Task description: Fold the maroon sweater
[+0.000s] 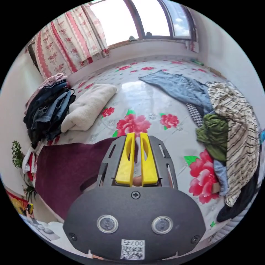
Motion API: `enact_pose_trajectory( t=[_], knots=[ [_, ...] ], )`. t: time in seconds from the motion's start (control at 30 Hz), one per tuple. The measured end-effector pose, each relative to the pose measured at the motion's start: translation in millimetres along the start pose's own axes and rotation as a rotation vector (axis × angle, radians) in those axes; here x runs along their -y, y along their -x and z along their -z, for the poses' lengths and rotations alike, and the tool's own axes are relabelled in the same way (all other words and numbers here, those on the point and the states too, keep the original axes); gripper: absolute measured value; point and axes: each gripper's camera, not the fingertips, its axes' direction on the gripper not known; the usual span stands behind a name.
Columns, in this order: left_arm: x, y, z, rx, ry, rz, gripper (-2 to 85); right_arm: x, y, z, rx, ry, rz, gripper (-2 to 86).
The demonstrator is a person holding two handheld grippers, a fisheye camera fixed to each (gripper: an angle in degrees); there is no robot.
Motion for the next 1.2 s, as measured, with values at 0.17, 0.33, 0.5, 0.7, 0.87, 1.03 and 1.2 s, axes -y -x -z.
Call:
enact_pose_trajectory(
  t=[0.17,0.33,0.5,0.7,0.87,1.03,1.2],
  knots=[
    [44,27,-26,-0.014,-0.009,0.062,5.5,-19,-6,0,-0.18,0.172,-0.05,4.0],
    [119,52,-59,-0.01,-0.034,0.079,8.6,-99,36,31,0.116,0.152,-0.021,4.9],
    [183,79,-92,-0.047,-0.049,0.058,10.8,-184,85,25,0.333,0.258,-0.129,4.6],
    [233,105,-126,0.017,0.016,0.07,8.8,-207,144,37,0.402,0.291,-0.028,3.1],
    [249,105,-135,0.061,0.009,0.042,3.9,-201,178,50,0.444,0.23,0.019,1.8],
    [270,105,-134,-0.142,-0.007,0.059,-0.8,-215,201,47,0.482,0.235,0.023,1.0],
    [273,-20,-102,-0.345,-0.068,-0.509,-0.9,-229,194,53,0.495,0.224,-0.031,0.5]
  ],
)
